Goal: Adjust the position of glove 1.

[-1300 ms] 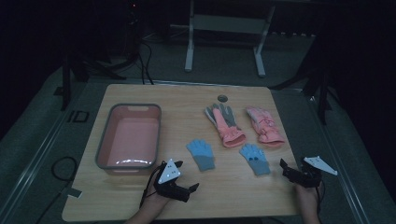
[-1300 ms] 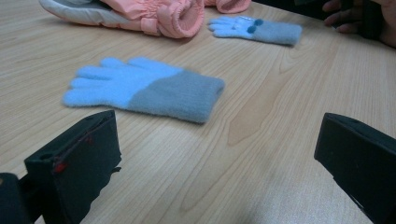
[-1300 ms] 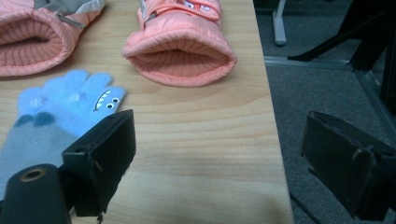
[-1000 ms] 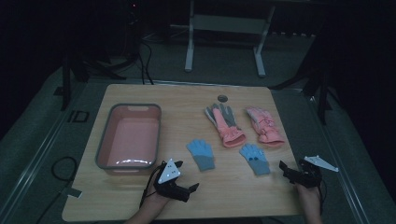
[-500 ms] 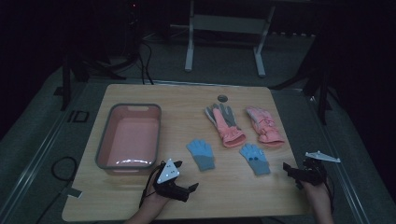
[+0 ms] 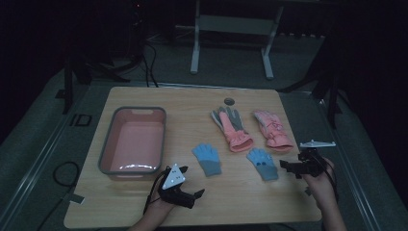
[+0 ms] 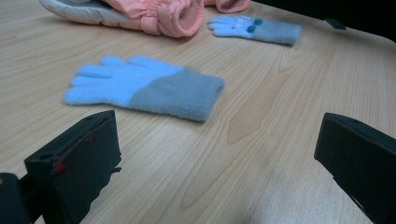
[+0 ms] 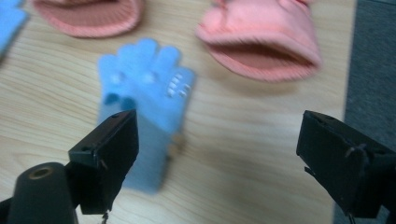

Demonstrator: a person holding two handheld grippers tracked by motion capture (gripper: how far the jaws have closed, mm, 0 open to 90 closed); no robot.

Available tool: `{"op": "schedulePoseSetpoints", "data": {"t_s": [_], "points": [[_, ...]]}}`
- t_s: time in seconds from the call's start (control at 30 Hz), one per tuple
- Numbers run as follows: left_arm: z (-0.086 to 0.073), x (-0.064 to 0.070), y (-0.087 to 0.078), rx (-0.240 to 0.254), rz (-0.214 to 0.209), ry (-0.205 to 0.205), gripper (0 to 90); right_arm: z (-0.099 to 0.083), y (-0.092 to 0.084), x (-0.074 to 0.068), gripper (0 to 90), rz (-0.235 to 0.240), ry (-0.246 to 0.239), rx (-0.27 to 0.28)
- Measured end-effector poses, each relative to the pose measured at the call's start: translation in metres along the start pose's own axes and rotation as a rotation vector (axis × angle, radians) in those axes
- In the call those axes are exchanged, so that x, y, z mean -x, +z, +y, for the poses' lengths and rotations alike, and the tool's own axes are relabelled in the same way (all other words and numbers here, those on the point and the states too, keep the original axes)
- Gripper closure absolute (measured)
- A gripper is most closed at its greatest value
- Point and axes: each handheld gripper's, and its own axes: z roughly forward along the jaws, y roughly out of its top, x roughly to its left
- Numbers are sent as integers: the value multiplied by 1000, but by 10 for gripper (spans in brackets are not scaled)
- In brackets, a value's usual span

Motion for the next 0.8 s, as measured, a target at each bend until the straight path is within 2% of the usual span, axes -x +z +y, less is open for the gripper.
{"op": "schedulePoseSetpoints", "data": {"t_s": [0.07,0.17,0.2,0.27,0.43,0.6,0.8], "points": [[0,0,0,0,0,0,4,3,0,-2,128,6,-10,5],[0,0,0,-3,1,3,4,15,-1,-12,118,46,-26,16],[0,0,0,-3,1,3,4,15,-1,-12,118,46,-26,16],[0,1,0,-5,1,5,4,25,2,-21,117,49,-20,26],[0,1,0,-5,-1,4,4,36,6,-33,116,69,-56,32],[0,1,0,-4,-3,4,4,51,12,-53,137,97,-116,29],[0,1,0,-5,-4,5,4,63,19,-67,157,128,-143,21]]}}
